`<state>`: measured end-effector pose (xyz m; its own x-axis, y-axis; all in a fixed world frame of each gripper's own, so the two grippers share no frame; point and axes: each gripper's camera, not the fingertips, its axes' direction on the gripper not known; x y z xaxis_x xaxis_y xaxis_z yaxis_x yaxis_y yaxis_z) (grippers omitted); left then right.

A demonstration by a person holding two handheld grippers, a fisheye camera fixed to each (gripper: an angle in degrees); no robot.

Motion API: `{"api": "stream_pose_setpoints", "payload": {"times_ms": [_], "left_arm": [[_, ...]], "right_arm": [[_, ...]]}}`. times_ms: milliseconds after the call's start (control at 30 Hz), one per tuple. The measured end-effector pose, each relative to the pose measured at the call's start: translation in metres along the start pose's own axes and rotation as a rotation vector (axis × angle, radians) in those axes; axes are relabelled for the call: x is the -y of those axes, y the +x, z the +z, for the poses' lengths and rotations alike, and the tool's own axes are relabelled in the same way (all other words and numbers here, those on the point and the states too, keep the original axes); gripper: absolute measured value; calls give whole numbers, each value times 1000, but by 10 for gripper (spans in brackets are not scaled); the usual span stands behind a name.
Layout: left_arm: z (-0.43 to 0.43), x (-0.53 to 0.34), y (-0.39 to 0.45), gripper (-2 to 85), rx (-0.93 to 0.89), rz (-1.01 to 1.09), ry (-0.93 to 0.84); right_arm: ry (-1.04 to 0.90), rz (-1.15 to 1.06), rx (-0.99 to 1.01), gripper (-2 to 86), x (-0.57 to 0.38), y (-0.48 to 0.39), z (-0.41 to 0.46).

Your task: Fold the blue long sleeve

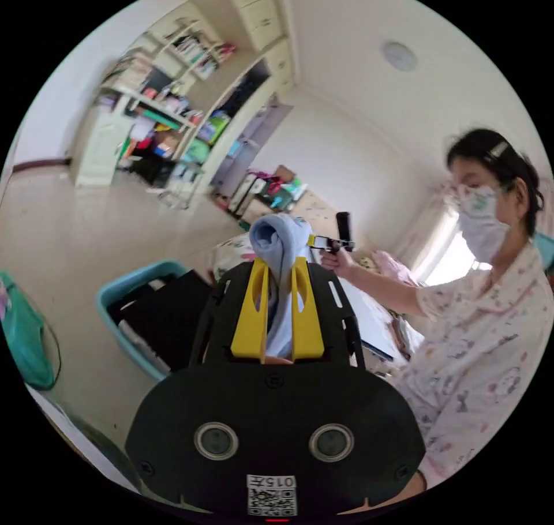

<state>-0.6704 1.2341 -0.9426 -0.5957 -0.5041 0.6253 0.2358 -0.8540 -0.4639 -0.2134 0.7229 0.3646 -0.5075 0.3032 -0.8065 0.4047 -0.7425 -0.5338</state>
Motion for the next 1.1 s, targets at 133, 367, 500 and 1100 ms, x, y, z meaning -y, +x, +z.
{"api": "stream_pose_setpoints", "payload": {"times_ms": [133,367,500,1100], "left_arm": [[73,-31,-136,73,448,-355,-135],[200,-44,-65,89,608,-110,-243],[263,-71,-30,96,664,-37,-260],[347,-87,56,44,837,107,-340]], "right_arm": [[-219,256,-324,75,50,19,97],[-124,275,-303,52,54,-18,96],[19,540,-347,9,49,-31,50],[1479,56,-599,-6,-4,-547,-245]]}}
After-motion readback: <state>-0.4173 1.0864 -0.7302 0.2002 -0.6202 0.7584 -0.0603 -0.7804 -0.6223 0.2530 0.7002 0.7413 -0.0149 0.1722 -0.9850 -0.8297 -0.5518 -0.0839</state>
